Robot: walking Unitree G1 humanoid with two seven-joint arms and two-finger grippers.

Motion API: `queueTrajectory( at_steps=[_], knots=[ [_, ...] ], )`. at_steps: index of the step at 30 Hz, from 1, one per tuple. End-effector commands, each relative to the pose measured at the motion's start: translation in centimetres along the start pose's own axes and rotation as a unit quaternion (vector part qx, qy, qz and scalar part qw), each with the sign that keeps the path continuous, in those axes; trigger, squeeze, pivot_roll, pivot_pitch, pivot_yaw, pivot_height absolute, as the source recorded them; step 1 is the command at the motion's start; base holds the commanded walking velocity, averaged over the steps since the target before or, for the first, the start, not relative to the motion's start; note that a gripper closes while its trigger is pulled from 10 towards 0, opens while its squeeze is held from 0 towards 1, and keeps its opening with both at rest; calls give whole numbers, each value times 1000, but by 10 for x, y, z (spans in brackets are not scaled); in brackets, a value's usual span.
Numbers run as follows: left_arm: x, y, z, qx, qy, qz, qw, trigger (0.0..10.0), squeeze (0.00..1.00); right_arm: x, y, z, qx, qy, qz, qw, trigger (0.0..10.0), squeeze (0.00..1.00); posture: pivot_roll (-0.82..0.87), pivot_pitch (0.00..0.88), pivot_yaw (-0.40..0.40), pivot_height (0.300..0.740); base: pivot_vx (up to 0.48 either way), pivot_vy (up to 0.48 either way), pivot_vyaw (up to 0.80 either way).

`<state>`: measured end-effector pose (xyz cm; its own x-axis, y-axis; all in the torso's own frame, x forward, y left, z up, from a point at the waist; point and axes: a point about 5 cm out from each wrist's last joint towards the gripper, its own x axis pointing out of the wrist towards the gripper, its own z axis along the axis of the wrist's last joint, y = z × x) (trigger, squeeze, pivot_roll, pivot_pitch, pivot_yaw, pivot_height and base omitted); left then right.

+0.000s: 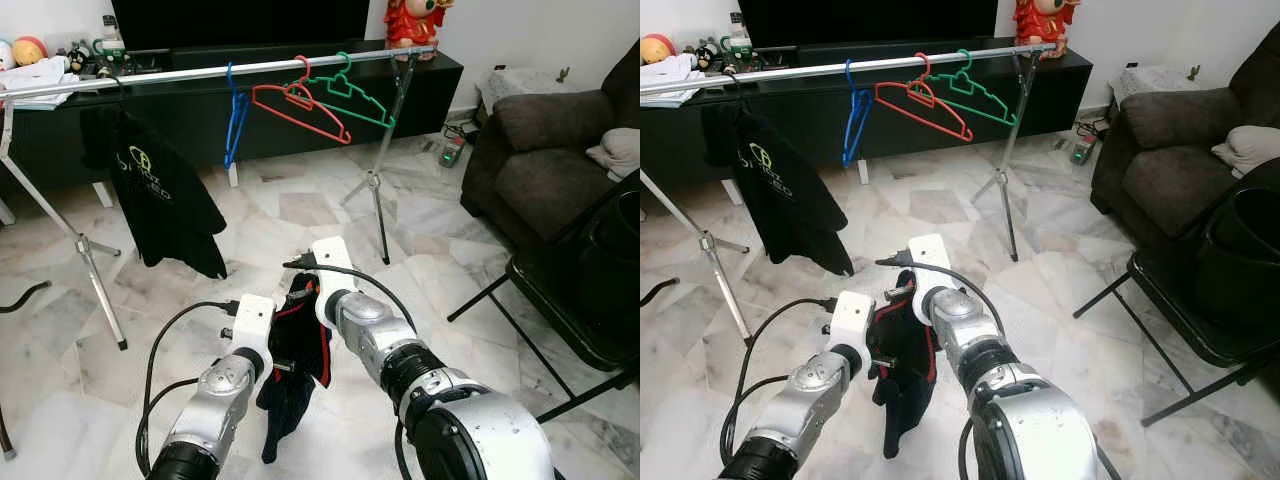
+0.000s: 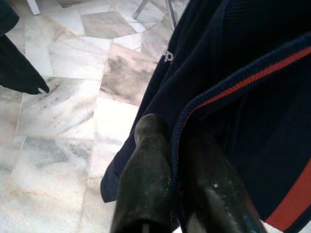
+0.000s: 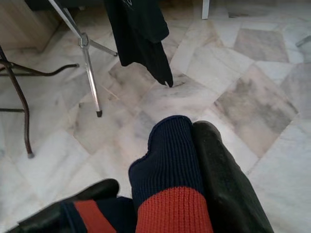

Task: Hang hanger

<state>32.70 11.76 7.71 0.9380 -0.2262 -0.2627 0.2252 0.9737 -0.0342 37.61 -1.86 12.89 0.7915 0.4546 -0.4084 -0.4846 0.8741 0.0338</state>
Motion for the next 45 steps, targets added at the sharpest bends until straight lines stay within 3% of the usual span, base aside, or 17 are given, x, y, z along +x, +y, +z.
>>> queueTrajectory(
  at_steps=[1, 13, 16, 17, 18, 23, 24, 25, 26, 31, 35, 40, 41, 42, 45],
  knots=[
    [1, 0, 4, -4, -5, 1, 1000, 0, 0, 0, -1, 4, -12, -11, 1, 1000, 10000, 0, 269, 132, -57, 740, 0, 0, 0],
    [2, -1, 20, -26, -30, -2, 999, 0, 0, -1, -2, 2, -112, 0, 20, 994, 10000, 0, 268, 135, -53, 740, 0, 0, 0],
    [2, -1, 21, -30, -31, -4, 999, 0, 0, -1, 1, 1, -118, -2, 31, 993, 10000, 0, 267, 137, -51, 740, 0, 0, 0],
    [2, -1, 21, -30, -31, -4, 999, 0, 0, -1, 1, 1, -120, -2, 31, 992, 10000, 400, 265, 138, -51, 740, 0, 0, 0],
    [2, -1, 21, -30, -30, -5, 999, 0, 0, -1, 0, 1, -122, -3, 30, 992, 10000, 1000, 265, 138, -52, 740, 0, 0, 0],
    [1, -2, 22, -33, -31, -7, 999, 0, 0, -1, -1, -1, -140, 2, 34, 990, 10000, 1000, 265, 140, -51, 740, 0, 0, 0],
    [1, -2, 23, -33, -31, -7, 999, 0, 0, -1, -1, -1, -148, 4, 31, 988, 10000, 875, 265, 140, -51, 740, 0, 0, 0],
    [1, -2, 24, -35, -31, -8, 999, 0, 0, -1, -3, -2, -157, 5, 26, 987, 10000, 678, 263, 139, -50, 740, 0, 0, 0],
    [1, -2, 26, -37, -33, -9, 999, 0, 0, -2, -4, -2, -161, 6, 20, 987, 10000, 0, 264, 139, -50, 740, 0, 0, 0],
    [2, -4, 32, -47, -39, -15, 998, 0, 0, -2, -8, -3, -159, 4, 4, 987, 10000, 0, 264, 139, -49, 740, 0, 0, 0],
    [2, -3, 41, -54, -47, -18, 997, 0, 0, 0, 6, -11, -150, 4, 21, 988, 10000, 0, 268, 140, -47, 740, 0, 0, 0],
    [2, -3, 46, -59, -49, -19, 997, 0, 0, 1, 9, -14, -149, 7, 25, 989, 10000, 0, 267, 138, -45, 740, 0, 0, 0],
    [2, -4, 49, -62, -52, -21, 996, 0, 0, 1, 12, -14, -148, 5, 33, 988, 10000, 600, 266, 138, -45, 740, 0, 0, 0],
    [2, -4, 50, -63, -54, -22, 996, 0, 0, 2, 15, -14, -147, 3, 39, 988, 10000, 1000, 266, 138, -45, 740, 0, 0, 0],
    [2, -5, 53, -64, -55, -25, 996, 0, 0, 2, 19, -13, -160, 3, 35, 987, 10000, 1000, 265, 137, -45, 740, 0, 0, 0]
  ],
)
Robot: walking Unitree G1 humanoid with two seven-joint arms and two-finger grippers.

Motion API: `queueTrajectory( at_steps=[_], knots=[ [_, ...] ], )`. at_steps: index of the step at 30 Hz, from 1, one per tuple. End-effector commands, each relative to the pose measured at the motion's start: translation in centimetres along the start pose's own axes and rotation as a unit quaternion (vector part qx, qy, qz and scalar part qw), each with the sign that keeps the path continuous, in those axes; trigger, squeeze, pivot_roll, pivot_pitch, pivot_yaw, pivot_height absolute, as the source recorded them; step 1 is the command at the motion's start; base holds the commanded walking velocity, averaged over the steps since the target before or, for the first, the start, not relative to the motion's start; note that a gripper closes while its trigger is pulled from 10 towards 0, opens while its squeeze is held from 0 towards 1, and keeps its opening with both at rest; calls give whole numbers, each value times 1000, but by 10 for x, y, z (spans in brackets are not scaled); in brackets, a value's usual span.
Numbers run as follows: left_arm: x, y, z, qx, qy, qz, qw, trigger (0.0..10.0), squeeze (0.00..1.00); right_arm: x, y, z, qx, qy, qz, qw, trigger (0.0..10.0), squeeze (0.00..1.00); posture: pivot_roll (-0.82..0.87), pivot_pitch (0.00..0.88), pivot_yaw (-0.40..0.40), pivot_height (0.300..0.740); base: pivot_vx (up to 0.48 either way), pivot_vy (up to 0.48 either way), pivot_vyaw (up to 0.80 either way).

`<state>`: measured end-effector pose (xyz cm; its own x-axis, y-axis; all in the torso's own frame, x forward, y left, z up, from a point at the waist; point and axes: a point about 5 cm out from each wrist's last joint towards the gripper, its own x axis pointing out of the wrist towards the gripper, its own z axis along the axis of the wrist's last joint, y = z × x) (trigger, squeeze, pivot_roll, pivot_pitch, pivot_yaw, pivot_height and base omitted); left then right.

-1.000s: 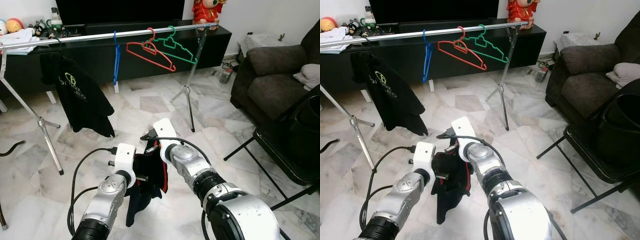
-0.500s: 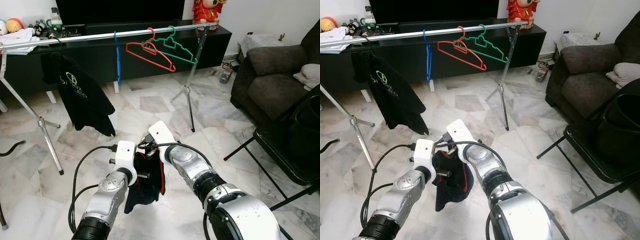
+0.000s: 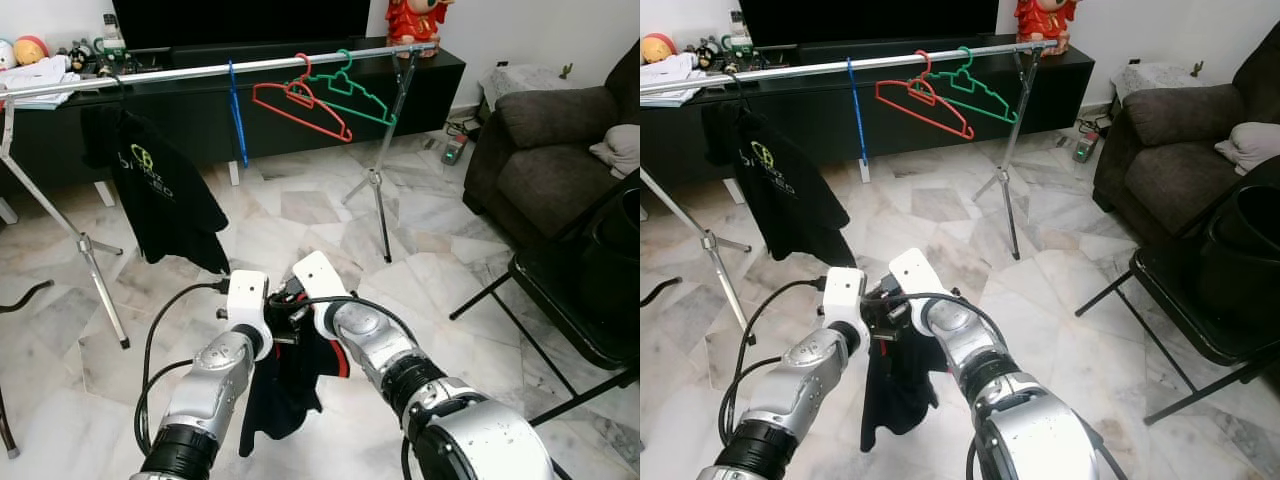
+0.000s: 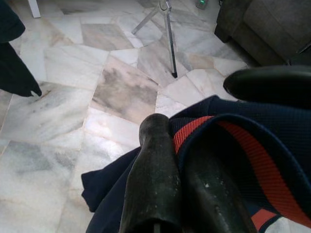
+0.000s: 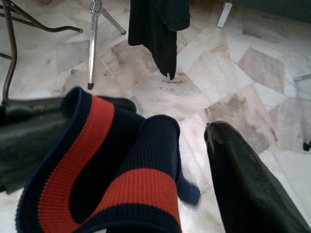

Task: Hang hanger

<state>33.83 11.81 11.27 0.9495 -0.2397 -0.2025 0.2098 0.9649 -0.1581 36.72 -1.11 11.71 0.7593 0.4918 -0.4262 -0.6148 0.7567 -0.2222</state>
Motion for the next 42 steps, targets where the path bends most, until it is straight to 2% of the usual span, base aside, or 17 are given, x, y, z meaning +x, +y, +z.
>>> queueTrajectory(
  at_steps=[1, 2, 3, 10, 11, 12, 19, 20, 21, 29, 37, 42],
  knots=[
    [2, -9, 15, -4, -24, -19, 1000, 0, 0, 2, 7, 3, -2, -6, 6, 1000, 10000, 890, 266, 137, -44, 740, 0, 0, 0],
    [2, -10, 15, -4, -24, -20, 1000, 0, 0, 1, 7, 4, 0, -7, 6, 1000, 10000, 890, 266, 137, -44, 740, 0, 0, 0],
    [2, -10, 16, -5, -24, -21, 999, 0, 0, 1, 6, 5, 2, -8, 6, 1000, 10000, 0, 268, 136, -43, 740, 0, 0, 0],
    [2, -10, 19, -9, -26, -25, 999, 0, 0, -1, -7, 10, 1, -11, -4, 1000, 10000, 0, 267, 133, -42, 740, 0, 0, 0],
    [2, -11, 20, -11, -27, -26, 999, 0, 0, -2, -12, 10, 6, -14, -5, 1000, 10000, 118, 267, 132, -41, 740, 0, 0, 0],
    [2, -11, 21, -13, -27, -26, 999, 0, 0, -3, -16, 11, 9, -18, -4, 1000, 10000, 1000, 269, 132, -40, 740, 0, 0, 0],
    [2, -11, 23, -19, -28, -29, 999, 0, 0, -7, -24, 2, 8, -11, 9, 1000, 10000, 1000, 264, 135, -37, 740, 0, 0, 0],
    [1, -11, 23, -19, -28, -29, 999, 0, 0, -7, -25, 0, 7, -7, 8, 1000, 10000, 831, 260, 136, -35, 740, 0, 0, 0],
    [2, -11, 23, -19, -27, -30, 999, 0, 0, -8, -26, -5, 1, -1, 6, 1000, 10000, 0, 257, 136, -35, 740, 0, 0, 0],
    [2, -16, 25, -24, -25, -39, 999, 0, 0, -11, -28, -27, -1, 26, 1, 1000, 10000, 0, 256, 141, -30, 740, 0, 0, 0],
    [2, -15, 26, -29, -25, -41, 998, 0, 0, -13, -31, -40, -22, 49, -20, 998, 10000, 0, 255, 142, -27, 740, 0, 0, 0],
    [2, -16, 26, -30, -25, -41, 998, 0, 0, -13, -32, -42, -18, 52, -26, 998, 10000, 0, 256, 142, -28, 740, 0, 0, 0]
  ],
)
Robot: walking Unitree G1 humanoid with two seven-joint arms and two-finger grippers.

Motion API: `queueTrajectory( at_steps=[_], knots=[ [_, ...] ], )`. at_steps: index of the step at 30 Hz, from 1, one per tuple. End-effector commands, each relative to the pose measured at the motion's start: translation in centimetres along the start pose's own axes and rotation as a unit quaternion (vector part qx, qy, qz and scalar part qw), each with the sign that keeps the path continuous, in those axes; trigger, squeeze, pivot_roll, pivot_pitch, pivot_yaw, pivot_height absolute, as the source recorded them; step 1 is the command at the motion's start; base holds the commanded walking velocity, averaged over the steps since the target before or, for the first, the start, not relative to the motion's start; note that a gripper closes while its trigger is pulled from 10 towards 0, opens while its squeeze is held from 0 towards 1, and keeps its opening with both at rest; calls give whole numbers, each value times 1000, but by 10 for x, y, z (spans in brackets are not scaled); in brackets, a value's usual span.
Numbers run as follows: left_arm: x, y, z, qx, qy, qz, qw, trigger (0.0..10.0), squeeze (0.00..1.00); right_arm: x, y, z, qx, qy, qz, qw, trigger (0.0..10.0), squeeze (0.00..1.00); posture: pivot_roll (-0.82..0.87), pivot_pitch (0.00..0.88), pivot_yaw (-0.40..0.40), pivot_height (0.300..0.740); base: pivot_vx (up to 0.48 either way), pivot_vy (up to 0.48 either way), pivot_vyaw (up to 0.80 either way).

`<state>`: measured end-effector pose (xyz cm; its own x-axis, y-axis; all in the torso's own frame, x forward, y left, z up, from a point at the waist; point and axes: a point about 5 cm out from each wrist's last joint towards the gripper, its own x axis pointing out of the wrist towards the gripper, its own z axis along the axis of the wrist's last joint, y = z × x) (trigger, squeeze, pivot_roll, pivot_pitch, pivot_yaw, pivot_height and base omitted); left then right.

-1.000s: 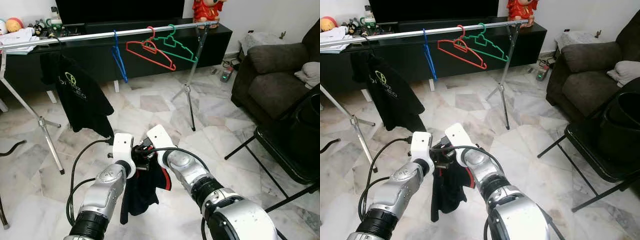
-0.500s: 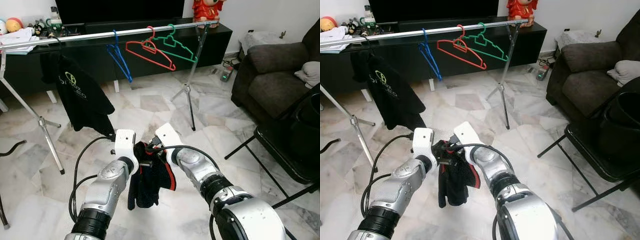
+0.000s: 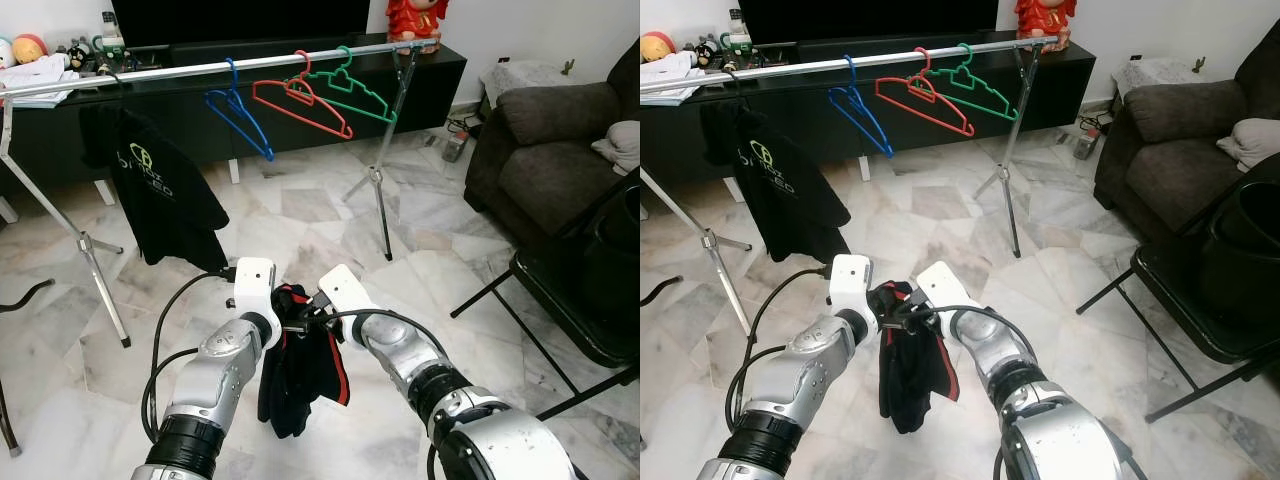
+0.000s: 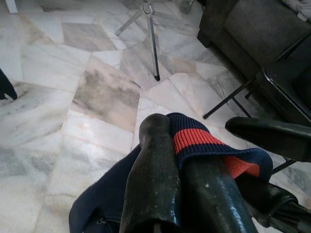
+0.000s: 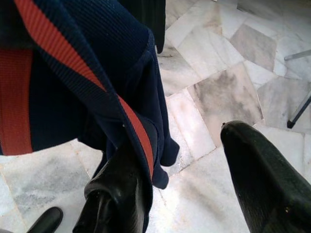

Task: Hang hanger

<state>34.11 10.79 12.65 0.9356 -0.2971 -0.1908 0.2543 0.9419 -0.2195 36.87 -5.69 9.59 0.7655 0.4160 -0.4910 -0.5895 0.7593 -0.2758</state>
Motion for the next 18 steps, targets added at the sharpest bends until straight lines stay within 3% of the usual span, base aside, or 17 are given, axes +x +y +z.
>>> queueTrajectory(
  at_steps=[1, 12, 18],
  knots=[
    [0, -5, 14, -6, -25, -13, 1000, 0, 0, -1, -1, -5, 6, 6, -9, 1000, 10000, 0, 256, 143, -27, 740, 0, 0, 0],
    [-1, -13, 33, -32, -42, -36, 998, 0, 0, -1, -6, -8, 24, 0, -42, 999, 10000, 0, 263, 144, -26, 740, 0, 0, 0],
    [-2, -26, 50, -38, -47, -62, 996, 0, 0, -2, -10, -4, 45, -27, -64, 997, 10000, 0, 266, 144, -23, 740, 0, 0, 0]
  ],
)
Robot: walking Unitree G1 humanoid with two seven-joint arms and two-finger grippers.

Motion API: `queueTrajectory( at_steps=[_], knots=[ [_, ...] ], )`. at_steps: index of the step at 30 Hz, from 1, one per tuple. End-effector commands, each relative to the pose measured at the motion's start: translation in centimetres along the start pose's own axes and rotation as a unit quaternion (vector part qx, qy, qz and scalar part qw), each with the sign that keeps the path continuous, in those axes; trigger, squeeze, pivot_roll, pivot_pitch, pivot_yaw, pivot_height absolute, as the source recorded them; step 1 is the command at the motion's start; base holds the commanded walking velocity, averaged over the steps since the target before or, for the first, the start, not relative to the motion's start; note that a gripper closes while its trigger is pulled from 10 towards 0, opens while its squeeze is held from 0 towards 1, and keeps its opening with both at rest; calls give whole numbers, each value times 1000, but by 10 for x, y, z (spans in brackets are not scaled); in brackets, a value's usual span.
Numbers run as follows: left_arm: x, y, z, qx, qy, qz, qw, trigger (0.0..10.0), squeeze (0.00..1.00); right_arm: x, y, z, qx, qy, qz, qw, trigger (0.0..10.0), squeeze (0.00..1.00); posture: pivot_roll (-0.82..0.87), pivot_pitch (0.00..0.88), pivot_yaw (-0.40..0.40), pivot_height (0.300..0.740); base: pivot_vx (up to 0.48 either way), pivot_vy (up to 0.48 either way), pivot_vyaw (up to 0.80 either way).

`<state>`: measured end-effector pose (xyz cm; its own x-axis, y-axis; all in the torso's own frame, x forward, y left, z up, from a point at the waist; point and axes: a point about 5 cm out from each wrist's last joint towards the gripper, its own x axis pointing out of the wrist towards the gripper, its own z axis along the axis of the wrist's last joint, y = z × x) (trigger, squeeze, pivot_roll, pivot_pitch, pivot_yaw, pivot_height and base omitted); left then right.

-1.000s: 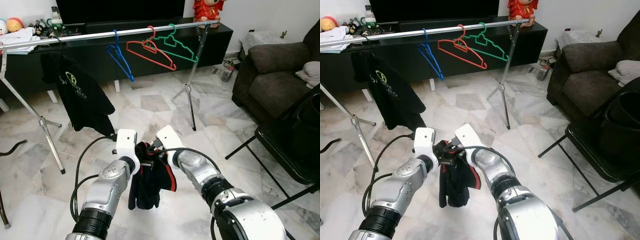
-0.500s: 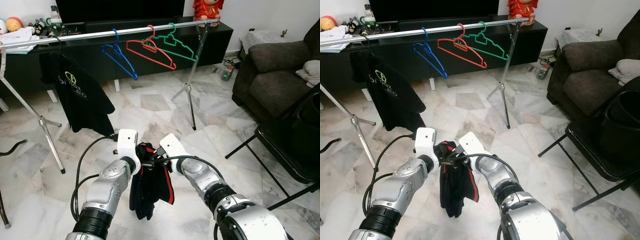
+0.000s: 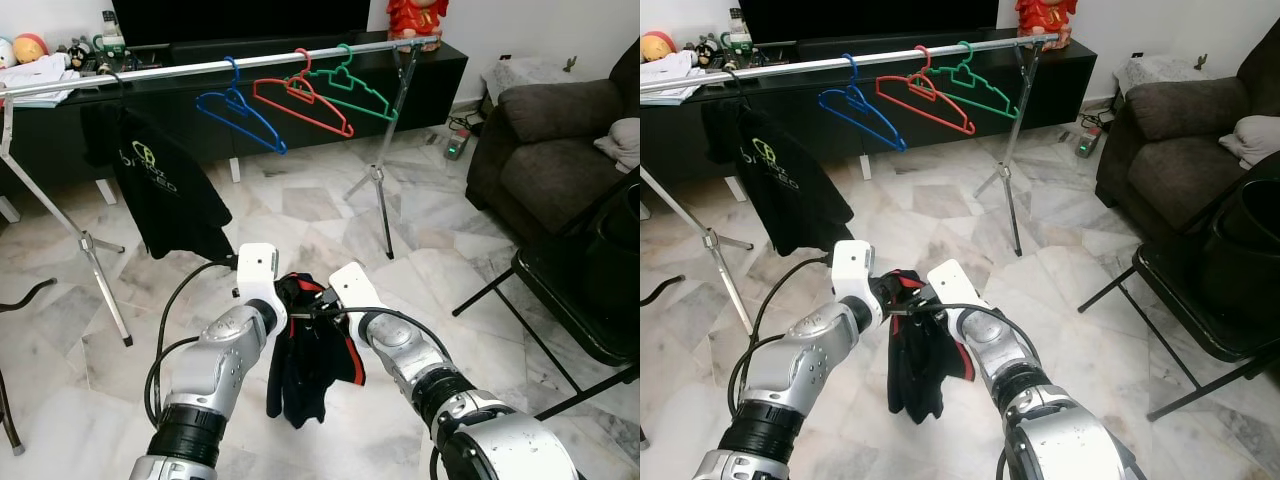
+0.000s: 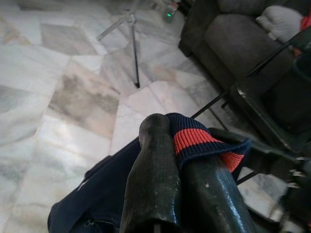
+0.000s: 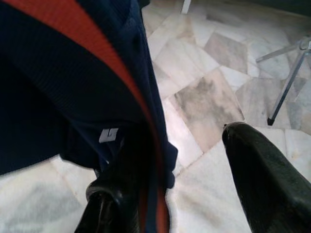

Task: Hang hanger

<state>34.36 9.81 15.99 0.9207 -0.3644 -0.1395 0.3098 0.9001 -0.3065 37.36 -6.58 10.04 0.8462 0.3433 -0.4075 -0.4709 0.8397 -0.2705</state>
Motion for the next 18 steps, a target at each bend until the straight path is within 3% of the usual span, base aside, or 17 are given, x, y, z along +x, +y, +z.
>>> queueTrajectory(
  at_steps=[1, 18],
  knots=[
    [0, -15, 22, 1, -32, -32, 999, 0, 0, -1, 0, -3, 12, -2, -6, 1000, 10000, 0, 267, 144, -23, 740, 0, 0, 0],
    [-4, -20, 36, -11, -41, -44, 998, 0, 0, -6, -4, -31, 40, 24, -28, 999, 10000, 0, 268, 140, -17, 740, 0, 0, 0]
  ],
)
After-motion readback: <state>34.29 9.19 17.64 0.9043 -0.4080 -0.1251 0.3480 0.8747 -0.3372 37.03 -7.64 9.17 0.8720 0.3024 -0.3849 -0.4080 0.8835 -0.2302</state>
